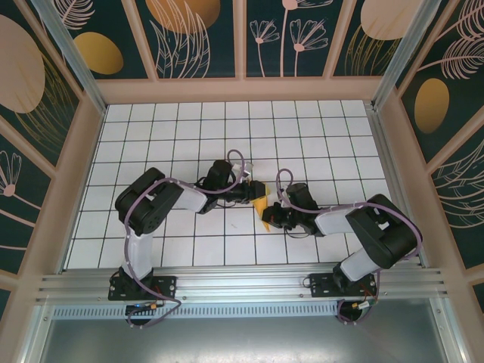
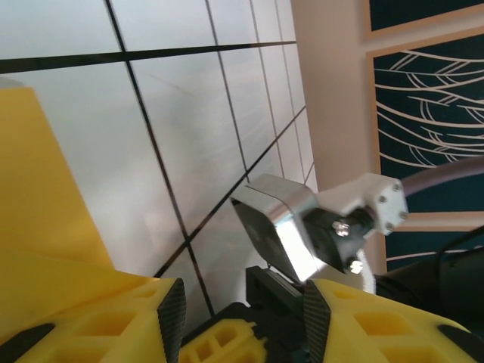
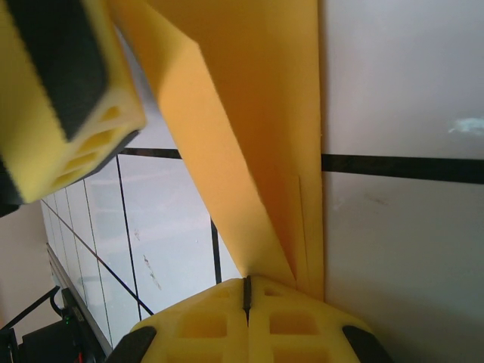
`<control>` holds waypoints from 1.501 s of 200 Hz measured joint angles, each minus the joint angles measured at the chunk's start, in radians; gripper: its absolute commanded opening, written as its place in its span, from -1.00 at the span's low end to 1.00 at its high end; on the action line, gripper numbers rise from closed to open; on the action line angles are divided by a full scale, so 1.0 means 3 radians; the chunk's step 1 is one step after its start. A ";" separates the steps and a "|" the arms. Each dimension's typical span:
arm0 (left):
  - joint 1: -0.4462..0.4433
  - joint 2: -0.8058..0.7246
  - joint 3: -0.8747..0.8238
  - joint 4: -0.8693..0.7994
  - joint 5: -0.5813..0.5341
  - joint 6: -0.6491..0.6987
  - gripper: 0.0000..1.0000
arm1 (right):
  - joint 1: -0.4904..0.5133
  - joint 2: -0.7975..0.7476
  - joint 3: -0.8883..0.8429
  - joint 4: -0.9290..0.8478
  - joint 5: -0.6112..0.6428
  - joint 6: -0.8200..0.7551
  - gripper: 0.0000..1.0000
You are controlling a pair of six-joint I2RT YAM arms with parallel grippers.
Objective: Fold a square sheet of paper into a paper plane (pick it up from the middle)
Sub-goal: Fold the wing for the fifth time at the center of the table.
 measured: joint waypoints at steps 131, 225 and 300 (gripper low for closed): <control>-0.0031 0.0215 0.0300 -0.0507 -0.0175 0.0474 -0.12 | 0.0003 -0.0664 0.0072 -0.0626 0.0088 -0.0266 -0.78; -0.0033 0.0215 0.0374 -0.0678 -0.0177 0.0609 -0.13 | 0.0234 -0.0281 0.0418 -0.0983 0.0201 -0.0455 -0.82; -0.0034 0.0214 0.0387 -0.0724 -0.0177 0.0675 -0.14 | 0.0095 -0.0235 0.0193 -0.0764 0.0188 -0.0417 -0.83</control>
